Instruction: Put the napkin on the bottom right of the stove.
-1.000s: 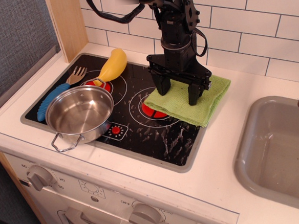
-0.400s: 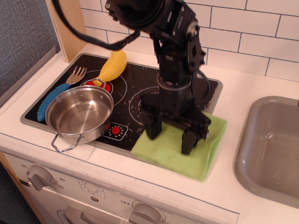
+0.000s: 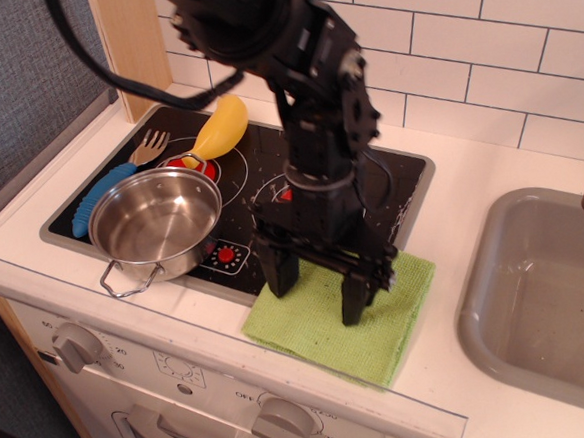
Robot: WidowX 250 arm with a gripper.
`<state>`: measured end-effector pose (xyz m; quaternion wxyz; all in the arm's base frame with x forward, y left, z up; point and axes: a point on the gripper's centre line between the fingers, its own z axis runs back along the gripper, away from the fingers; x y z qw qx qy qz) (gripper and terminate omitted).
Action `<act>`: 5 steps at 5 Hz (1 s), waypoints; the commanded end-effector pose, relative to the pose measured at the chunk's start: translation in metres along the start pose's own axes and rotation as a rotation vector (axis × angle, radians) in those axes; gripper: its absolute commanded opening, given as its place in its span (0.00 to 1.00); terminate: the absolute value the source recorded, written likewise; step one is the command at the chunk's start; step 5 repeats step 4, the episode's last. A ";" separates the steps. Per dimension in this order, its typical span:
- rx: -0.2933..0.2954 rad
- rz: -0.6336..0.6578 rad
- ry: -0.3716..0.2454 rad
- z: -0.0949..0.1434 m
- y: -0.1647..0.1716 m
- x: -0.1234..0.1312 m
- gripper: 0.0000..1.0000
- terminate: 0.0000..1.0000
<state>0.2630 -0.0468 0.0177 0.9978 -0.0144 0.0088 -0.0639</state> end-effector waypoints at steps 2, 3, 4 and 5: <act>0.003 -0.023 -0.118 0.066 0.002 0.007 1.00 0.00; 0.003 -0.023 -0.118 0.066 0.002 0.007 1.00 0.00; 0.003 -0.023 -0.118 0.066 0.002 0.007 1.00 1.00; 0.003 -0.023 -0.118 0.066 0.002 0.007 1.00 1.00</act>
